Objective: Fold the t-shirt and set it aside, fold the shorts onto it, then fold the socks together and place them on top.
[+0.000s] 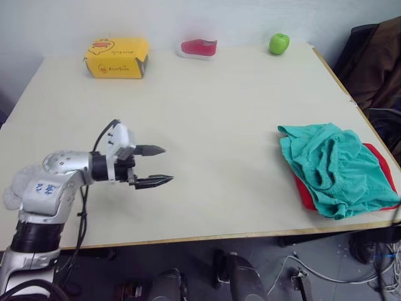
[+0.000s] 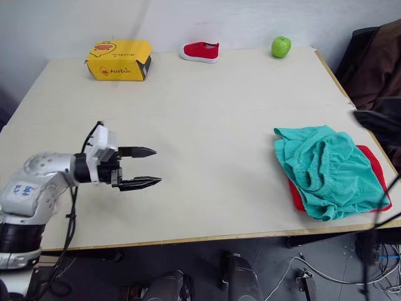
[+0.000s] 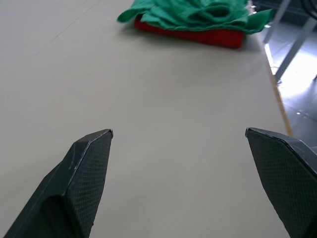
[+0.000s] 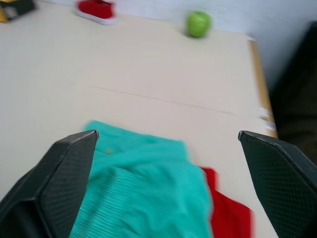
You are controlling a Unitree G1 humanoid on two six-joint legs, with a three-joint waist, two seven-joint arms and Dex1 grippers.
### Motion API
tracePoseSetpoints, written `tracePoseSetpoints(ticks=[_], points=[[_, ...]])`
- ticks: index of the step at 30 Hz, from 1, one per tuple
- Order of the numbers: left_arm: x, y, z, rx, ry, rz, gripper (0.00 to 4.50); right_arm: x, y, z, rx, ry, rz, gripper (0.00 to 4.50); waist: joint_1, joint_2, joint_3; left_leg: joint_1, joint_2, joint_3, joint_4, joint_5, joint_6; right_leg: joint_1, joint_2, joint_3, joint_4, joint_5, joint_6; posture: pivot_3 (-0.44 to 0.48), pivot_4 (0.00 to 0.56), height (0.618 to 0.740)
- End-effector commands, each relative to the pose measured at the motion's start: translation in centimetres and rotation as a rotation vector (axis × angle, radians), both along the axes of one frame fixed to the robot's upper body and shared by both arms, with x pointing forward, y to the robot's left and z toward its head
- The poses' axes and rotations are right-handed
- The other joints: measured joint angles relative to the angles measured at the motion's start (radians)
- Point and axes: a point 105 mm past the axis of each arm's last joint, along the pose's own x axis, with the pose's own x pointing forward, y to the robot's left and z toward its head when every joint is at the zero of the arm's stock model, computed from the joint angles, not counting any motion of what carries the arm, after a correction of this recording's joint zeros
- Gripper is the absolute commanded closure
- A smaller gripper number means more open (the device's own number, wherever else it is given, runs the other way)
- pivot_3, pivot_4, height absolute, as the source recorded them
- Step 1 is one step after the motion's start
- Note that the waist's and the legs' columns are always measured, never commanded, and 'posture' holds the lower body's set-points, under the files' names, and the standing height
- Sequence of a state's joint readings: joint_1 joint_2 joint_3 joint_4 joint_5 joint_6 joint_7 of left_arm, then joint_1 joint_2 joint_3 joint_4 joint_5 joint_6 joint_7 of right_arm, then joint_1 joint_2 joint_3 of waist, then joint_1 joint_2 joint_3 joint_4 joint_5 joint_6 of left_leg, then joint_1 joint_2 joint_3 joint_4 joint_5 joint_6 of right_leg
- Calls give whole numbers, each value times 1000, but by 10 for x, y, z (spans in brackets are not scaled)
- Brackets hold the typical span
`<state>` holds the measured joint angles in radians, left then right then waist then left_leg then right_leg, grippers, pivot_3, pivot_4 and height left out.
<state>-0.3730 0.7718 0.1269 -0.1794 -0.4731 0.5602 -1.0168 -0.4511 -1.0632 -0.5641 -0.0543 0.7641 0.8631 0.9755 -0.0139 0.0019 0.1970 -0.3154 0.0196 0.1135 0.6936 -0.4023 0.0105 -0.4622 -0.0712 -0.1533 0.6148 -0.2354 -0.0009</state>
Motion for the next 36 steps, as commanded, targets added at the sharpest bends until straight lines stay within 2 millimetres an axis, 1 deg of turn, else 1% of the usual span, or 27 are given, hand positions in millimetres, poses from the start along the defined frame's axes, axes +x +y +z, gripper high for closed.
tracePoseSetpoints(ticks=[1, 3, 5, 6, 7, 9, 12, 14, 16, 18, 21, 24, 26, 28, 30, 33, 36], points=[[-2, 29, 12, 23, -105, 207, 0, -19, 79, 2, -24, -13, 388, 27, 7, -1, 1, 1, 0, -2, 0, 0, 0, -1, 0, 0, 0, 0, -1, 0, 150, 740], [-9, 51, 9, 38, -116, 335, 0, -24, 109, -1, -13, -9, 521, 27, 14, -1, 1, 2, 0, -2, 0, 0, 0, -2, 0, -1, 0, 0, -1, 0, 150, 740], [-17, 73, 6, 50, -128, 450, 0, -24, 125, -1, -6, -12, 589, 27, 20, -1, 1, 1, 0, -3, 0, 0, 0, -2, -1, -2, 2, 0, -1, 0, 150, 740], [-21, 94, 5, 45, -143, 564, 0, -23, 132, -2, 9, -13, 616, 27, 24, -1, 1, 0, -1, -4, 0, -1, 1, -2, -2, -3, 1, 0, -1, 0, 150, 740], [-28, 112, 4, 37, -156, 655, 0, -22, 138, -2, 21, -15, 639, 27, 26, -1, 1, -1, -1, -5, 0, -1, 1, -2, -3, -4, 0, 0, -1, 0, 150, 740], [-43, 138, 2, 20, -168, 791, 0, -21, 147, -4, 31, -16, 678, 27, 30, -2, 0, -2, -1, -5, 1, -2, 3, -2, -3, -5, -2, 0, 0, 0, 150, 740], [-60, 174, -2, 16, -177, 992, 0, -23, 157, -7, 50, -14, 732, 27, 39, -3, 0, -3, -2, -5, 1, -2, 5, -2, -4, -6, -3, 1, 1, 0, 150, 740], [-67, 190, -6, 33, -167, 1073, 0, -24, 163, -11, 73, 1, 764, 27, 42, -3, 0, -3, -2, -6, 2, -3, 5, -2, -5, -6, -4, 1, 1, 0, 150, 740], [-71, 202, -10, 33, -140, 1112, 0, -24, 168, -18, 59, 15, 781, 27, 41, -3, 0, -3, -3, -6, 3, -3, 6, -1, -6, -7, -4, 1, 1, 0, 150, 740], [-70, 209, -14, 42, -120, 1124, 0, -24, 170, -20, 70, 27, 794, 27, 39, -3, 0, -3, -3, -6, 3, -3, 6, -2, -6, -7, -4, 1, 1, 0, 150, 740], [-60, 216, -22, 61, -77, 1114, 0, -27, 174, -19, 93, 32, 820, 27, 37, -3, 0, -3, -3, -6, 3, -3, 6, -2, -6, -7, -3, 1, 1, 0, 150, 740], [-40, 218, -29, 82, -48, 1071, 0, -30, 178, -17, 113, 26, 839, 27, 38, -3, 0, -3, -3, -6, 3, -3, 6, -2, -6, -7, -3, 1, 1, 0, 150, 740], [-30, 220, -31, 87, -33, 1057, 0, -31, 180, -15, 121, 25, 847, 27, 37, -4, 0, -3, -3, -6, 3, -3, 6, -2, -6, -7, -2, 1, 1, 0, 150, 740], [-21, 218, -39, 84, 10, 1029, 0, -34, 180, -14, 121, 23, 849, 27, 35, -4, 0, -3, -3, -6, 3, -3, 6, -2, -6, -7, 1, 1, 1, 0, 150, 740], [-17, 215, -46, 92, 49, 999, 0, -36, 181, -13, 121, 22, 849, 27, 29, -4, 0, -3, -3, -6, 2, -3, 6, -2, -6, -7, 0, 1, 1, 0, 150, 740], [-8, 210, -64, 51, 145, 979, 0, -41, 183, -15, 118, 29, 851, 27, 22, -4, 0, -4, -3, -5, 2, -3, 6, -3, -6, -8, 0, 1, 1, 0, 150, 740], [-4, 206, -73, 55, 191, 968, 0, -43, 184, -17, 116, 35, 847, 27, 16, -5, -1, -3, -3, -5, 2, -3, 6, -2, -6, -8, 1, 1, 1, 0, 150, 740]])
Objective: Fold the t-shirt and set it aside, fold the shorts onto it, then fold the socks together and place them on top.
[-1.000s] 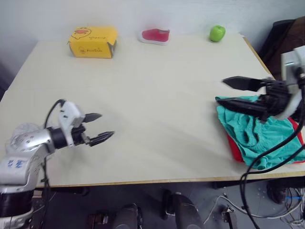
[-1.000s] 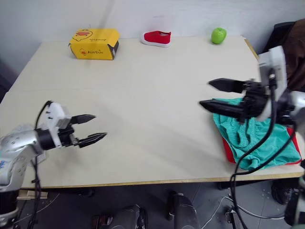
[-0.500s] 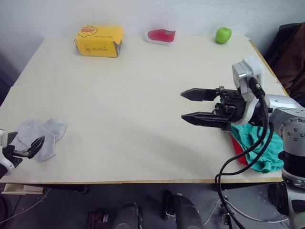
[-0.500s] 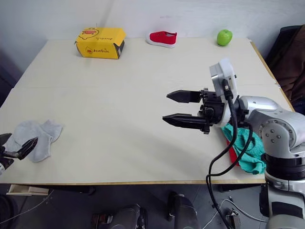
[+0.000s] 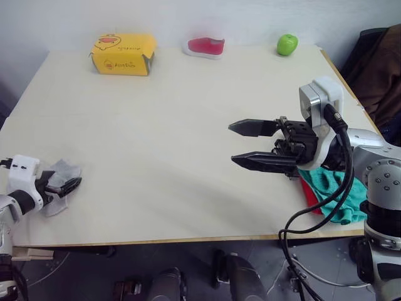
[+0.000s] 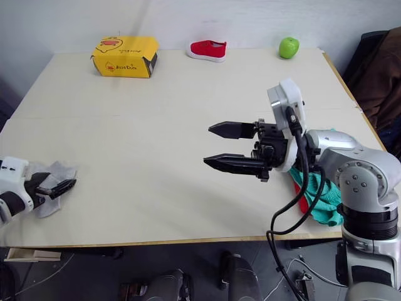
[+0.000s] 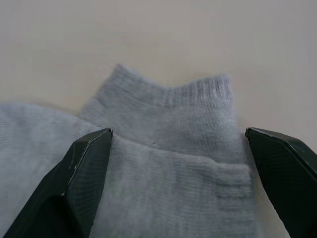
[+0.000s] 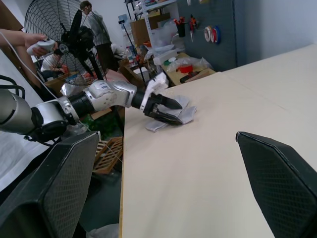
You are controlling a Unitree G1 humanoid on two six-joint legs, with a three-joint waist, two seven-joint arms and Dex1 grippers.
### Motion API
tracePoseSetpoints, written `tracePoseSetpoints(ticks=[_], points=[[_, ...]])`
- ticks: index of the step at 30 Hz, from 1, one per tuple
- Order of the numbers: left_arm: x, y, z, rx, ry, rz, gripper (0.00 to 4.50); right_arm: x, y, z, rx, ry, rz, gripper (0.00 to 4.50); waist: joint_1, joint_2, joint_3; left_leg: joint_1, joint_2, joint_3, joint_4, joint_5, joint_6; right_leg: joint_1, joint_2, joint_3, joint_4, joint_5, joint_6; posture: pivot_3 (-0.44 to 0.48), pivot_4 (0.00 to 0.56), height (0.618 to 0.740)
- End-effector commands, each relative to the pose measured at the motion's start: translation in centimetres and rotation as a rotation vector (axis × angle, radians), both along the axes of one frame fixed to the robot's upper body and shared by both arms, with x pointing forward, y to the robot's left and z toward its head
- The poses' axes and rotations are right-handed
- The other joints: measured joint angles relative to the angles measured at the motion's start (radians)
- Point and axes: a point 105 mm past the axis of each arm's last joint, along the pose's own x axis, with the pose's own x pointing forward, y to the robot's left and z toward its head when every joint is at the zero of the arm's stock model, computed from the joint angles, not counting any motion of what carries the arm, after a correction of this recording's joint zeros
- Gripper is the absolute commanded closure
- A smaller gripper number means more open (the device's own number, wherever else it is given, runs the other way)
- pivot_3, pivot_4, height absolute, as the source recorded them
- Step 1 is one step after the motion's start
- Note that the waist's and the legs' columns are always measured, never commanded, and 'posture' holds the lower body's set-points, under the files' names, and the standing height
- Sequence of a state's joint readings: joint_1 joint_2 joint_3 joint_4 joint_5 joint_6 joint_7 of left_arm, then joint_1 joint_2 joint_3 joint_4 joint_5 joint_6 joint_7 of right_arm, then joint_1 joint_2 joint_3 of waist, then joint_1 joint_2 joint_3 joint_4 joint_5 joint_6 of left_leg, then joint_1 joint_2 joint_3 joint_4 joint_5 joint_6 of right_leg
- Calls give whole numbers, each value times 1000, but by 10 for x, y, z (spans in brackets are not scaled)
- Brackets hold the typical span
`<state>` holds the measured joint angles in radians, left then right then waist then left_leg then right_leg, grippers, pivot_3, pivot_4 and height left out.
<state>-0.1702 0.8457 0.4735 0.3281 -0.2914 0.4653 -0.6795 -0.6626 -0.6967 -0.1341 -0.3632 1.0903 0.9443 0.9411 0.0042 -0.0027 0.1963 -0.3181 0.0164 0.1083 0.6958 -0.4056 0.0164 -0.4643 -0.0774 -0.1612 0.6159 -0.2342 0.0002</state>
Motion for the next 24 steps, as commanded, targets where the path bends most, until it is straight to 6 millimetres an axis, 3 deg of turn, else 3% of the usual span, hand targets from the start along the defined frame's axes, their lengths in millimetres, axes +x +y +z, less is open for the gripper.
tracePoseSetpoints(ticks=[1, 3, 6, 15, 19, 23, 24], points=[[0, -1, -13, 1, 72, -5, 0, -9, 0, 6, 10, -31, 6, 27, -2, 0, 0, 0, 0, 0, 0, 0, 0, 0, 0, 0, 0, 0, 0, 0, 150, 740], [1, -1, -20, 7, 103, 0, 0, -10, 0, 5, 11, -27, 5, 27, -3, 0, 0, 1, 0, 0, 1, 0, 0, 0, 0, 1, 1, 0, 0, 0, 150, 740], [2, -1, -21, -30, 96, 20, 588, -10, 0, 4, 2, -29, -6, 0, -3, 0, 0, 2, 0, 1, 1, 0, 0, 0, -1, 1, 2, 0, 0, 0, 150, 740], [-10, -9, -17, -74, 92, 42, 3291, -4, -4, 5, -19, -41, -19, 0, -7, 0, 0, 2, 0, 1, 1, 0, 0, 0, -1, 2, 3, 0, 0, 0, 150, 740], [-11, -60, -11, -122, 96, -78, 4464, -2, -4, 0, -30, -31, -16, 0, -3, 0, 0, 2, 0, 1, 1, 0, 0, 0, -1, 2, 3, 0, 0, 0, 150, 740], [1, -132, 7, -226, 74, -187, 4487, -4, -2, -10, -60, -9, -5, 0, 24, 0, 0, 1, -1, 0, 2, 0, 0, 1, -2, 2, 2, 0, 1, 0, 150, 740], [2, -142, 9, -240, 75, -194, 4487, -5, -1, -11, -65, -6, -2, 0, 29, 0, 0, 1, -2, 0, 2, 0, 0, 1, -2, 2, 2, 1, 1, 0, 150, 740]])
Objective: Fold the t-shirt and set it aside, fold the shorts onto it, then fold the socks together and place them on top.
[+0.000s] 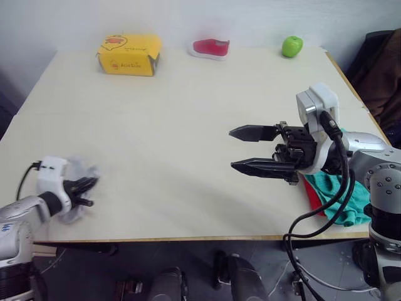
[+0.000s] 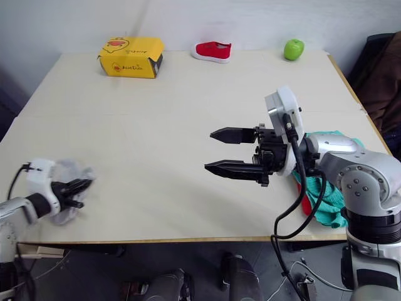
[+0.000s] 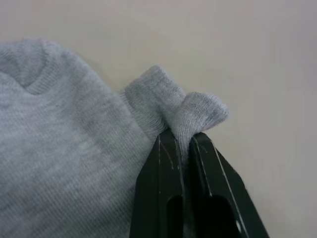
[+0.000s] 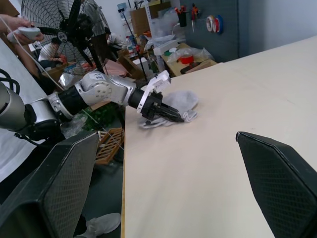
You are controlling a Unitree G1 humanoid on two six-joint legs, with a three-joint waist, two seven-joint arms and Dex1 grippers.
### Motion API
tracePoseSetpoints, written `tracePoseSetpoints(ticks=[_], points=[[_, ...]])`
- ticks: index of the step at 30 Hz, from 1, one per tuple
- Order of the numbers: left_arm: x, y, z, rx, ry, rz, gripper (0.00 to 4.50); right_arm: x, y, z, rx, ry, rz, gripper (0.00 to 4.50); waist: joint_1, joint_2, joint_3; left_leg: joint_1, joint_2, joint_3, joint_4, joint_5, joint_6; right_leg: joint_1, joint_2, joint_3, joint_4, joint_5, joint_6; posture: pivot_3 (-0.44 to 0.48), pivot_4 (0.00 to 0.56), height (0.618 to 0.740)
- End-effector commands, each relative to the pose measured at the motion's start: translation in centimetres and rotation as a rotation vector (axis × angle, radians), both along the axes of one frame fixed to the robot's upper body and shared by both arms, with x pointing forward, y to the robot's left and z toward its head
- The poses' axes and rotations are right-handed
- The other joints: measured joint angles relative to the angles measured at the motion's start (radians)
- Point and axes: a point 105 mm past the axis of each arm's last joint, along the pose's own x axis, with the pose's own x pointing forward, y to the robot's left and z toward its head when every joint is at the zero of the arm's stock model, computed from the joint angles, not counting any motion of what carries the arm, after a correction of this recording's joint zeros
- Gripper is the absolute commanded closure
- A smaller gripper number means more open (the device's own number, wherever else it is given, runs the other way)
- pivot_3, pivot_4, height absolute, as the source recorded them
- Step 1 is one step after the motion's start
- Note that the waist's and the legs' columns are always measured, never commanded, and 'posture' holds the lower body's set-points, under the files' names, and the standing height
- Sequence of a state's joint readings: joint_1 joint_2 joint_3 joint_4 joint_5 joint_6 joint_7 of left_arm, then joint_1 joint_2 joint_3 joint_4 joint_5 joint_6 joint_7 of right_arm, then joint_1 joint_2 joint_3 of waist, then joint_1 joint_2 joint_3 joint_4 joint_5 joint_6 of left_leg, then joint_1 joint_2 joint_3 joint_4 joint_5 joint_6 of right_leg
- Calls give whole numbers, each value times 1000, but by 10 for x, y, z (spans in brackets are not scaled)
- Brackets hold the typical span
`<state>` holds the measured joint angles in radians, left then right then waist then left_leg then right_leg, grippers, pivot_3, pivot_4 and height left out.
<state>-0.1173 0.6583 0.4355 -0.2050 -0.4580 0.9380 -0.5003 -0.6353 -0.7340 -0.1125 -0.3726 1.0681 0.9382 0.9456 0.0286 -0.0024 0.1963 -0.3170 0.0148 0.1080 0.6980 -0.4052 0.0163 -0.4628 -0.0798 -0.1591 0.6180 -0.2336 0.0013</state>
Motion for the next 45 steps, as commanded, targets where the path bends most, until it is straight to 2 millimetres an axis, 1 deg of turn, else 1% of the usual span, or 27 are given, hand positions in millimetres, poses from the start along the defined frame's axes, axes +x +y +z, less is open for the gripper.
tracePoseSetpoints(ticks=[1, 3, 5, 6, 8, 11, 13, 15, 19, 21, 25, 29, 30, 32, 34, 36, 38, 40, 42, 43, 45], points=[[7, -63, 13, -60, 9, -109, 4487, -7, 2, -4, -22, -12, 22, 0, 6, -2, -1, -1, 0, -1, 1, 0, 0, 0, 0, 0, -1, 1, 1, 0, 150, 740], [15, -96, 17, -82, 20, -153, 4487, -8, 1, -10, -40, 0, 12, 0, 8, -3, -2, -2, -1, -1, 1, 0, 0, 0, 1, 0, -1, 1, 1, 0, 150, 740], [25, -119, 20, -104, 42, -150, 4487, -8, 0, -14, -56, 9, 2, 0, 8, -4, -2, -2, -1, -1, 1, 0, 1, 0, 1, 0, -2, 1, 2, 0, 150, 740], [32, -138, 23, -104, 38, -185, 4487, -8, 0, -16, -62, 15, -4, 0, 8, -4, -2, -2, -1, -1, 1, 0, 1, 0, 1, 0, -1, 1, 2, 0, 150, 740], [40, -173, 25, -133, 79, -267, 4487, -9, -1, -20, -73, 26, -17, 0, 8, -4, -2, -2, -1, -1, 1, 1, 1, 0, 2, 0, -1, 1, 2, 0, 150, 740], [42, -207, 18, -89, 133, -369, 4487, -11, 1, -26, -85, 36, -28, 0, -4, -4, -2, -2, -1, 0, 1, 1, 0, 1, 3, 0, -1, 1, 2, 0, 150, 740], [43, -223, 16, -90, 153, -405, 4487, -13, 1, -29, -91, 42, -36, 0, -7, -4, -2, -2, -1, 0, 0, 1, 0, 1, 3, 0, -1, 1, 2, 0, 150, 740], [46, -235, 14, -89, 169, -415, 4487, -13, 0, -33, -103, 47, -54, 0, -4, -4, -2, -1, -1, 0, 1, 2, -1, 0, 4, 0, 0, 1, 1, 0, 150, 740], [45, -246, 13, -141, 196, -435, 3288, -7, -5, -42, -118, 62, -133, 0, -1, -4, -2, -1, -1, -1, 1, 2, -1, 1, 3, 0, 0, 1, 1, 0, 150, 740], [43, -246, 17, -145, 199, -448, 2650, -3, -8, -46, -126, 64, -172, 0, -1, -4, -2, -1, -1, -1, 1, 2, -1, 1, 3, 0, 0, 1, 1, 0, 150, 740], [35, -232, 34, -135, 189, -514, 1409, 7, -15, -55, -138, 89, -266, 0, -6, -4, -2, -1, -1, -1, 1, 2, -1, 1, 3, 0, 0, 1, 1, 0, 150, 740], [19, -204, 58, -76, 158, -667, 198, 8, -16, -66, -142, 178, -316, 0, -12, -4, -2, -1, 0, 0, 1, 3, -3, 0, 4, 1, 1, 0, 0, 0, 150, 740], [13, -195, 62, -48, 162, -716, 198, 6, -15, -69, -144, 210, -315, 0, -14, -4, -2, -1, 0, -1, 1, 3, -3, 0, 4, 1, 2, 0, -1, 0, 150, 740], [9, -179, 71, -8, 137, -797, 198, 1, -12, -74, -146, 257, -308, 0, -13, -4, -2, -1, 0, -1, 1, 3, -4, -1, 3, 1, 3, -1, -2, 0, 150, 740], [12, -169, 80, -8, 108, -843, 198, -3, -9, -77, -147, 281, -308, 0, -5, -4, -2, -1, 0, -1, 1, 3, -4, -1, 3, 0, 2, -1, -2, 0, 150, 740], [17, -162, 88, 23, 10, -935, 198, -4, -8, -83, -157, 326, -324, 0, 0, -4, -2, -2, -1, -2, 1, 3, -4, -1, 3, 0, 1, -1, -2, 0, 150, 740], [32, -143, 86, 155, -68, -1048, 198, 0, -4, -97, -154, 442, -372, 0, -1, -5, -2, -2, -1, -2, 1, 3, -4, 0, 3, 0, 1, -1, -2, 0, 150, 740], [44, -129, 79, 261, -75, -1102, 198, 2, -1, -106, -157, 510, -396, 0, -4, -5, -2, -2, -1, -2, 2, 3, -4, 0, 3, -2, 1, -1, -2, 0, 150, 740], [61, -123, 75, 347, -90, -1108, 198, 2, 3, -110, -157, 556, -398, 0, -5, -4, -2, -3, -1, -1, 1, 3, -4, -1, 4, -2, 1, -2, -3, 0, 150, 740], [74, -120, 71, 406, -91, -1099, 198, 1, 8, -115, -157, 593, -392, 0, -5, -5, -2, -3, -1, -1, 1, 3, -4, -1, 4, -2, 1, -2, -3, 0, 150, 740], [89, -119, 66, 482, -88, -1104, 198, 1, 16, -122, -165, 638, -389, 0, -3, -5, -2, -3, -1, -2, 1, 3, -3, -1, 4, -2, 1, -2, -2, 0, 150, 740]])
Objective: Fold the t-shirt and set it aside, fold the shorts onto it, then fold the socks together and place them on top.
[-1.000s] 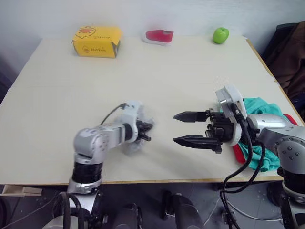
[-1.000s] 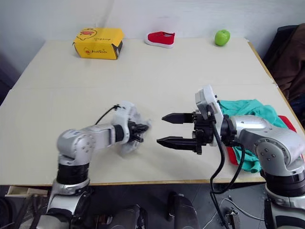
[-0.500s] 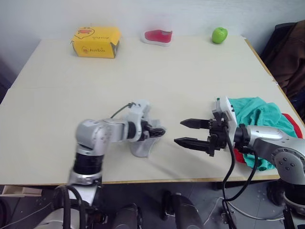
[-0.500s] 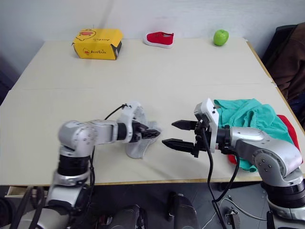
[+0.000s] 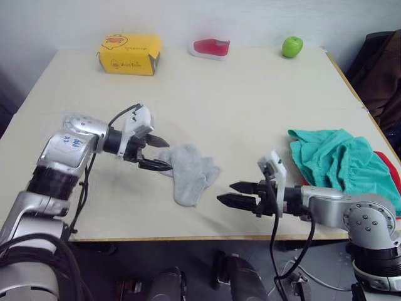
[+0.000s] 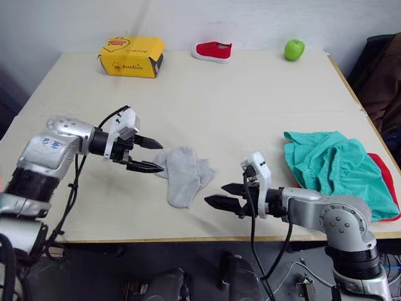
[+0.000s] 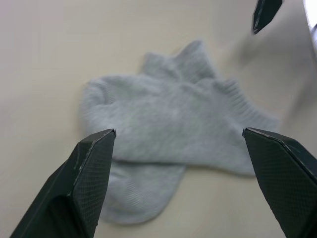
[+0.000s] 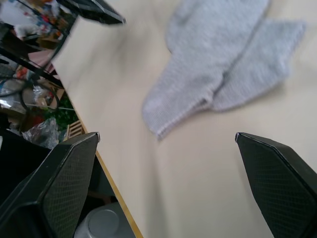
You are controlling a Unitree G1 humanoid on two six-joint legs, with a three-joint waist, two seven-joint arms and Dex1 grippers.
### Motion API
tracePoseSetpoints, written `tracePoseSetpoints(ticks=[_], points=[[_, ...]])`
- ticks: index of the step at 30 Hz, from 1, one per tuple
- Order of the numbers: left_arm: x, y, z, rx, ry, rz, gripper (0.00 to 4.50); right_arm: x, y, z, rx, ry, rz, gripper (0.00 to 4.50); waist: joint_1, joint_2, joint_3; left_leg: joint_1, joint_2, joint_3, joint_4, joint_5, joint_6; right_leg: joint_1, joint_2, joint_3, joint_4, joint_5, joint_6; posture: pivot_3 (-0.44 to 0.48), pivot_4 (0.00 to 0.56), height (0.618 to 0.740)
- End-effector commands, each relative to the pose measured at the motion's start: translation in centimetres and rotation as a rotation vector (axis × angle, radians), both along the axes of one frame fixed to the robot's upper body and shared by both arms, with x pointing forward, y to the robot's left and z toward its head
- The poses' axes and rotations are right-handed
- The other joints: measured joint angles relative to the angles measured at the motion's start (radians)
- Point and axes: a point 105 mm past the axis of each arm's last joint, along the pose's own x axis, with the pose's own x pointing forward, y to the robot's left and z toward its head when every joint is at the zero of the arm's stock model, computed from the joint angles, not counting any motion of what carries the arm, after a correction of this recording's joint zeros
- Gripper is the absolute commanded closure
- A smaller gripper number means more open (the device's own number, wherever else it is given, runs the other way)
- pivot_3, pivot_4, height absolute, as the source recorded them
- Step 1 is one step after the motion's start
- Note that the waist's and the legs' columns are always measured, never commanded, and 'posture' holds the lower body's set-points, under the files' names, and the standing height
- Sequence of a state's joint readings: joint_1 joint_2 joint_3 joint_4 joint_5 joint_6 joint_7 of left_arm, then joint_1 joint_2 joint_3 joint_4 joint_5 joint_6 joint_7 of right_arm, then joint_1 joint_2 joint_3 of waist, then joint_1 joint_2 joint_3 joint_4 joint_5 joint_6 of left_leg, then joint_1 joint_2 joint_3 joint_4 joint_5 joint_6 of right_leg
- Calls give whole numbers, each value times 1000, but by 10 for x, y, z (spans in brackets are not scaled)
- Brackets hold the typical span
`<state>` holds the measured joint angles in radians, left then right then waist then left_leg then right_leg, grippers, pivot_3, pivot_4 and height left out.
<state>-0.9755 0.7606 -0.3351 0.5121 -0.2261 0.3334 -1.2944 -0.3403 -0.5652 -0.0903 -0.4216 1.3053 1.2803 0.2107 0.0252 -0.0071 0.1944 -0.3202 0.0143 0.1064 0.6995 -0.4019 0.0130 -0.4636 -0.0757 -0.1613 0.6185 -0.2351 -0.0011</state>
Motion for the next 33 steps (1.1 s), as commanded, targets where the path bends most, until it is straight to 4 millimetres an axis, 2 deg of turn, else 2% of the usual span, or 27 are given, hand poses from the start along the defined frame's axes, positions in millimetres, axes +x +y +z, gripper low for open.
tracePoseSetpoints(ticks=[1, 3, 9, 16, 18, 21, 25, 30, 31, 32, 33], points=[[22, -1, -7, 124, -92, -49, 198, -2, 16, -9, 3, 64, 14, 0, -1, 0, 0, -1, 0, 0, 0, 0, 0, 0, 0, 0, 0, 0, 0, 0, 150, 740], [31, -13, -9, 132, -111, -64, 198, 2, 24, -18, -7, 101, -9, 0, -2, 0, 0, -1, 0, 0, 0, 0, 1, 0, 0, -1, -1, 0, 1, 0, 150, 740], [45, -34, -11, 93, -133, -32, 198, 14, 47, -20, 76, 192, -48, 0, -16, -1, 0, -3, 0, 0, 0, 0, 3, -2, 0, -1, -2, 1, 2, 0, 150, 740], [48, -35, -14, 97, -128, -11, 198, 11, 65, -33, 58, 259, -37, 0, -31, -1, 0, -2, 1, 0, 0, 0, 3, -1, -1, -1, 0, 1, 2, 0, 150, 740], [48, -33, -15, 99, -122, -11, 601, 11, 70, -38, 51, 281, -32, 0, -32, -1, 0, -2, 1, 0, 0, 0, 3, -1, -1, -1, 0, 1, 2, 0, 150, 740], [48, -33, -16, 99, -122, -10, 1425, 9, 77, -40, 43, 286, -10, 629, -33, -1, 0, -1, 1, 0, 0, 0, 3, -1, -1, 0, 0, 1, 2, 0, 150, 740], [49, -33, -18, 103, -131, 4, 2719, 7, 84, -43, 30, 288, 7, 2041, -34, -1, 0, -1, 1, 0, 0, 0, 3, -1, -1, -1, 0, 1, 2, 0, 150, 740], [50, -33, -16, 87, -133, 14, 4242, 7, 83, -44, 26, 285, 16, 3740, -32, -2, -1, -2, 1, 0, 0, 0, 3, -1, -1, -1, 0, 1, 2, 0, 150, 740], [50, -33, -16, 85, -133, 13, 4493, 7, 83, -44, 25, 279, 20, 4069, -32, -3, -1, -1, 1, 0, 0, 0, 3, -1, -1, -1, 0, 1, 2, 0, 150, 740], [50, -32, -16, 82, -131, 12, 4500, 7, 83, -41, 30, 266, 25, 4387, -33, -3, -1, -1, 1, 0, 0, 0, 3, -1, -1, -1, 0, 1, 2, 0, 150, 740], [49, -32, -15, 80, -130, 11, 4500, 7, 82, -38, 39, 251, 30, 4449, -33, -4, -2, -1, 1, 0, 0, 0, 3, -1, -1, 0, 0, 1, 2, 0, 150, 740]])
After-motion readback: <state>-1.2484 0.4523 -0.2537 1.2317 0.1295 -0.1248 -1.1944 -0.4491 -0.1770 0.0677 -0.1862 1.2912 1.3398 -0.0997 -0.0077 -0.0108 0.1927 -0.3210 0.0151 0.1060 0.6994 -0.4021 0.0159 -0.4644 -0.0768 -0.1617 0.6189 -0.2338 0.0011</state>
